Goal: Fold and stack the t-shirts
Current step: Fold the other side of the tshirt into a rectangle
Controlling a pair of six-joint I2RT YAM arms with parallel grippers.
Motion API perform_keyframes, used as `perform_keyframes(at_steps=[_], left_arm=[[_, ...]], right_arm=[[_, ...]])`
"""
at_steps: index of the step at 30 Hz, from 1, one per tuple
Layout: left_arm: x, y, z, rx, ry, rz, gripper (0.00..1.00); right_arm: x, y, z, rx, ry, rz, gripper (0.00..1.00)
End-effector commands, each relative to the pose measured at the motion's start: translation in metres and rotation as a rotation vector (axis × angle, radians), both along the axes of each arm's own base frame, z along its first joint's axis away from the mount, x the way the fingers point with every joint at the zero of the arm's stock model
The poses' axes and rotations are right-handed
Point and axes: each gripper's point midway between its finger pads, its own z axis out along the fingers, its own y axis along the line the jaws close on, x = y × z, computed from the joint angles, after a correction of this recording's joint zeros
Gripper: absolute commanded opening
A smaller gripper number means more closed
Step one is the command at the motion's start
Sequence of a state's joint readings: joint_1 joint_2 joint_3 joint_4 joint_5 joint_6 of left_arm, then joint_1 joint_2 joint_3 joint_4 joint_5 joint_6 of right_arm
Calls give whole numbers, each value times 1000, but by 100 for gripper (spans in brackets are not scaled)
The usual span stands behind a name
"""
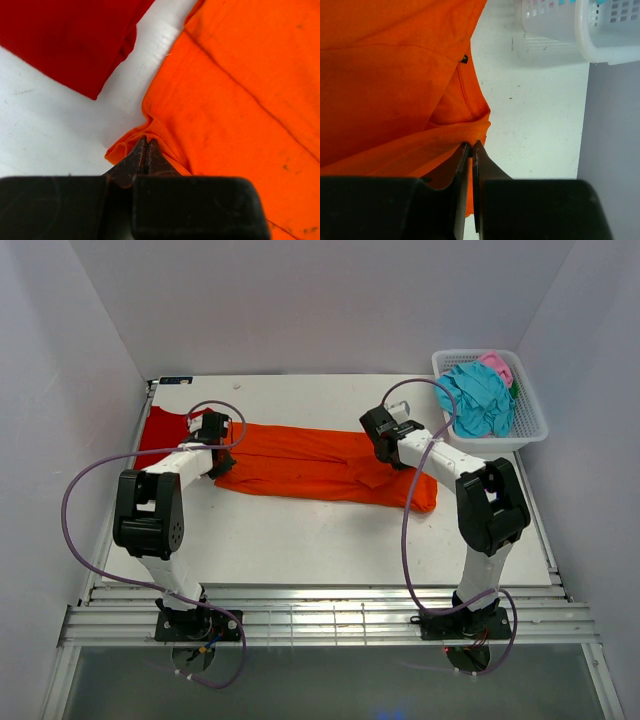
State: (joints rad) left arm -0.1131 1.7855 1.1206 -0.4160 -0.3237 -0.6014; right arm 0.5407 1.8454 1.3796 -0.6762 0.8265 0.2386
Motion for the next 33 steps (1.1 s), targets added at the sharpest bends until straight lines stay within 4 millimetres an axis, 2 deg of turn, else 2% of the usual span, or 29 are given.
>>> perform_keyframes(at_steps=[1,9,16,21,27,33], left_arm=[[17,1,25,-22,-60,-11,0],[25,7,40,-30,-89,5,0],[28,16,38,-37,-79,22,0],[37,16,35,-52,-78,11,0],[51,15,31,-78,-76,-5,0],[62,13,29,-89,-75,-14,0]], right_arm=[[18,-3,10,1,-25,6,8],[34,-6,4,0,-5,9,8],[44,-6,3,13,-4,12,8],[51,-7,-1,7,6,12,8],[61,-5,-13,6,26,12,8],[69,-7,-32,4,62,6,8]])
